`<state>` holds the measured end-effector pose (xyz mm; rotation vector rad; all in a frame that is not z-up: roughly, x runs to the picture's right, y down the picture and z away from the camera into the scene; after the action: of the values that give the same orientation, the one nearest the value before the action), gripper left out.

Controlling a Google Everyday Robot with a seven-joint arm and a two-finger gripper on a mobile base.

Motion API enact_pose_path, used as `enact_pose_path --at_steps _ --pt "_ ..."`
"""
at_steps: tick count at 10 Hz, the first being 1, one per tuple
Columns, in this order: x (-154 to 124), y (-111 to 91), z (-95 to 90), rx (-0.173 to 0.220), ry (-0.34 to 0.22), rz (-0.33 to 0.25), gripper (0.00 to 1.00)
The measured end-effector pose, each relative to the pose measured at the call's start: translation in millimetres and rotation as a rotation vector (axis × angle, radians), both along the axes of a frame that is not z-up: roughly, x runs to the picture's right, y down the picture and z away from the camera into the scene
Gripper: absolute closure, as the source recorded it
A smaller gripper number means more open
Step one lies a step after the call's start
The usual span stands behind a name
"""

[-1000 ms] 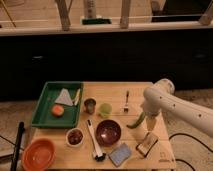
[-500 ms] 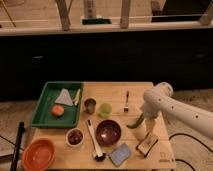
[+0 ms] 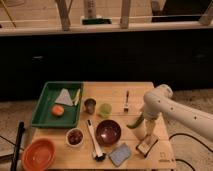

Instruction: Place pepper in metal cup

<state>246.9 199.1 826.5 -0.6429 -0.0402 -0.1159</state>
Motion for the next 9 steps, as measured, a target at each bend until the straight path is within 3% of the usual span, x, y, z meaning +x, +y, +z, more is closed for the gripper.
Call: enact_pose_path --at_steps 2,6,9 --pt "-0.2 2.2 2.4 0.0 -0.006 -0.003 0.2" --pt "-17.9 -17.7 -17.1 0.001 -0.048 -0.028 0.2" --pt "-21.9 -22.0 -15.3 -0.01 -0.089 -0.048 0.2"
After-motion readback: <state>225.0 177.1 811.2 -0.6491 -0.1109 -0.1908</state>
